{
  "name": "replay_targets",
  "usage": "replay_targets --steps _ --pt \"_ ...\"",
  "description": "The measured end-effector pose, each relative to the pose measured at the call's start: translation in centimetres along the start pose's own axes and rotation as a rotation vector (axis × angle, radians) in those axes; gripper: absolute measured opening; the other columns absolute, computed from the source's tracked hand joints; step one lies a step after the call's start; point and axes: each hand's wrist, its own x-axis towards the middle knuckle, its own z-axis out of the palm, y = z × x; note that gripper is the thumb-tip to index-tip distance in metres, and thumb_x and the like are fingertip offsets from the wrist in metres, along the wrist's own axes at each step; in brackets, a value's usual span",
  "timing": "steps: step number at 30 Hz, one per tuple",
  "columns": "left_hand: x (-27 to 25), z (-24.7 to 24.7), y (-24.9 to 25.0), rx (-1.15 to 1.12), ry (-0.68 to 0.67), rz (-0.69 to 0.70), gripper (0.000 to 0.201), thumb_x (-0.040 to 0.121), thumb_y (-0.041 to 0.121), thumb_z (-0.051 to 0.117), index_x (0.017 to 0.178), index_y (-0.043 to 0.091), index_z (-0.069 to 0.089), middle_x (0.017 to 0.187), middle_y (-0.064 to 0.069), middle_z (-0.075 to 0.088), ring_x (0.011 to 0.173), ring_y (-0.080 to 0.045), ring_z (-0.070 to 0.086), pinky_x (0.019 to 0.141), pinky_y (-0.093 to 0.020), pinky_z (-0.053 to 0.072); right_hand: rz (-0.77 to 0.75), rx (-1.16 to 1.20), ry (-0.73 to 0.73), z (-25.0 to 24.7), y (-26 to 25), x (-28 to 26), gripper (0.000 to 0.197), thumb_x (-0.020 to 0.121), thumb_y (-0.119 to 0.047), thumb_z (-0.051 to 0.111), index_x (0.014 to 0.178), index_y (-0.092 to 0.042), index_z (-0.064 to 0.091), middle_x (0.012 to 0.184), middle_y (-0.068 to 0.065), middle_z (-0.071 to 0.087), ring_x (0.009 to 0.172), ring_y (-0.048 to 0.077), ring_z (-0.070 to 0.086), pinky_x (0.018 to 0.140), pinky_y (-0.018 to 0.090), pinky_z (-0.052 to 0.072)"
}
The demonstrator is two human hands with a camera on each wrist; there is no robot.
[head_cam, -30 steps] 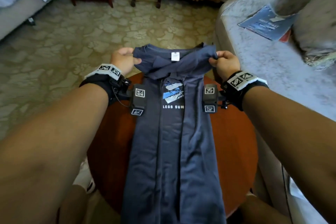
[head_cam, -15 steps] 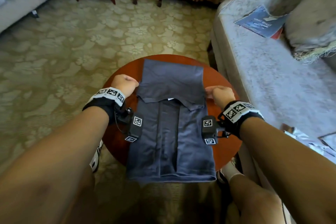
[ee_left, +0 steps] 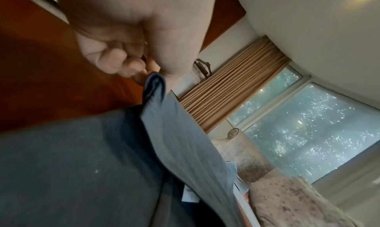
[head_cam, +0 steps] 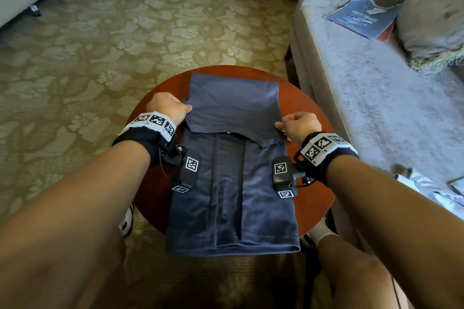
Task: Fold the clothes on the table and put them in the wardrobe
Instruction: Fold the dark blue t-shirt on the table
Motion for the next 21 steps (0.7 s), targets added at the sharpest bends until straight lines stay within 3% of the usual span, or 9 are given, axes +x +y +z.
replay_targets --steps 2,4,6,8,10,14,17,21 --pt "0.0 -0.6 0.3 -0.068 -0.014 -0.022 0.021 0.077 0.029 0.08 0.078 0.014 0.065 0.094 -0.008 0.07 0.087 -0.03 0.067 0.078 -0.035 0.055 0.005 0.016 0.025 -0.3 0.3 -0.1 0.014 0.078 -0.019 0.08 0.072 -0.021 0.068 0.087 0.004 0.074 0.087 0.026 0.071 0.084 0.04 0.059" --pt "0.0 -0.9 0.4 -0.124 -0.079 -0.09 0.026 0.079 0.029 0.079 0.076 0.008 0.064 0.069 -0.009 0.064 0.058 -0.026 0.059 0.057 -0.03 0.05 0.023 0.042 -0.002 -0.8 0.7 -0.1 0.011 0.077 -0.019 0.079 0.068 -0.019 0.071 0.082 0.006 0.074 0.079 0.026 0.07 0.081 0.04 0.06" --pt "0.0 -0.9 -0.1 -0.112 -0.159 -0.15 0.029 0.08 0.028 0.077 0.081 0.002 0.065 0.056 -0.008 0.055 0.045 -0.021 0.047 0.049 -0.024 0.04 0.045 0.066 -0.086 -1.2 0.7 -0.5 0.014 0.078 -0.025 0.078 0.071 -0.017 0.069 0.077 0.005 0.071 0.065 0.021 0.063 0.065 0.031 0.059" --pt "-0.1 -0.3 -0.9 -0.063 -0.232 -0.171 0.03 0.08 0.028 0.077 0.08 0.001 0.064 0.059 -0.008 0.056 0.05 -0.02 0.048 0.05 -0.024 0.039 0.101 0.069 -0.164 -1.2 0.6 -1.2 0.029 0.075 -0.036 0.082 0.073 -0.014 0.064 0.065 0.003 0.062 0.053 0.018 0.053 0.051 0.028 0.048" --pt "-0.5 0.5 -1.5 -0.012 -0.267 -0.173 0.028 0.082 0.026 0.076 0.074 0.004 0.061 0.064 -0.007 0.059 0.055 -0.018 0.052 0.049 -0.022 0.039 0.114 -0.003 -0.187 -1.1 0.5 -1.9 0.038 0.072 -0.04 0.085 0.069 -0.011 0.061 0.06 0.005 0.059 0.053 0.021 0.052 0.054 0.031 0.045" --pt "-0.3 0.7 -1.7 -0.122 -0.227 -0.212 0.022 0.088 0.02 0.07 0.093 0.001 0.061 0.082 -0.007 0.063 0.058 -0.014 0.059 0.033 -0.015 0.031 0.115 0.06 -0.181 -1.3 0.3 -2.2 0.033 0.08 -0.027 0.078 0.062 -0.01 0.057 0.056 0.007 0.053 0.043 0.018 0.041 0.04 0.023 0.033" --pt "0.4 -0.1 -1.7 -0.249 -0.266 -0.277 0.026 0.087 0.026 0.071 0.099 0.005 0.061 0.073 -0.005 0.064 0.068 -0.015 0.058 0.044 -0.02 0.029 0.119 0.195 -0.178 -2.3 0.3 -2.0 0.022 0.079 -0.021 0.074 0.066 -0.009 0.06 0.069 0.012 0.058 0.046 0.018 0.042 0.039 0.024 0.03" --pt "-1.2 0.4 -3.3 -0.054 -0.268 -0.196 0.033 0.085 0.036 0.071 0.074 0.006 0.063 0.067 -0.004 0.066 0.054 -0.014 0.055 0.048 -0.022 0.036 0.125 0.026 -0.193 -2.0 1.5 -2.8 0.036 0.084 -0.033 0.076 0.063 -0.01 0.056 0.054 0.004 0.05 0.043 0.017 0.041 0.039 0.023 0.033"
